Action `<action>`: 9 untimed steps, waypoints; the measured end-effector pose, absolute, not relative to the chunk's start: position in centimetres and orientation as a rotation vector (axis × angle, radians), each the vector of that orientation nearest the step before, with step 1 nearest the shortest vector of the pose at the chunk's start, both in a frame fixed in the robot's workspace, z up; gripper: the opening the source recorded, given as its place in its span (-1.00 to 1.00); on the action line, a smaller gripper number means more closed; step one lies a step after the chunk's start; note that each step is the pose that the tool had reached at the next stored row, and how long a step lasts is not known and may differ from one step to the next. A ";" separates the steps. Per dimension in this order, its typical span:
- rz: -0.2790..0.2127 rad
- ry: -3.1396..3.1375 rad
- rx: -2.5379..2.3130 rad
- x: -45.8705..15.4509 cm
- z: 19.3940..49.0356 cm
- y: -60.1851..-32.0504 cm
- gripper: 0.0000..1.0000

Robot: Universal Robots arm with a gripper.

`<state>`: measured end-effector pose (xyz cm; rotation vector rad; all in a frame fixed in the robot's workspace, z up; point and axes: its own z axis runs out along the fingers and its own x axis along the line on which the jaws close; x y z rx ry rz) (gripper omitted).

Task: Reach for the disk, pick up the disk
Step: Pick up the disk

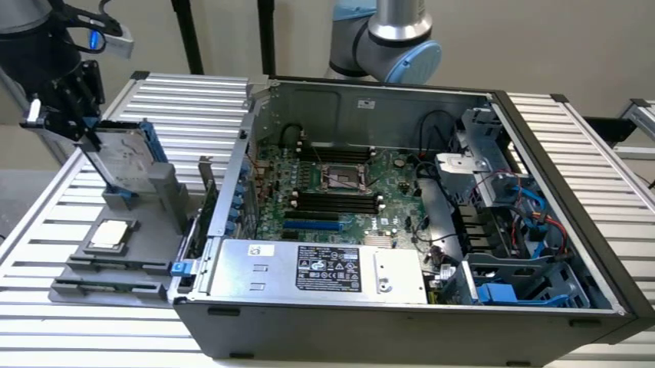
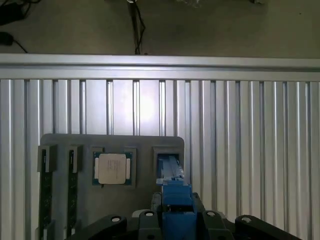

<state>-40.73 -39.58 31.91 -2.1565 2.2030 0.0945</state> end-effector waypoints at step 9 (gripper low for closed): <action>0.099 2.201 -2.155 -40.4 35.9 -39.6 -0.35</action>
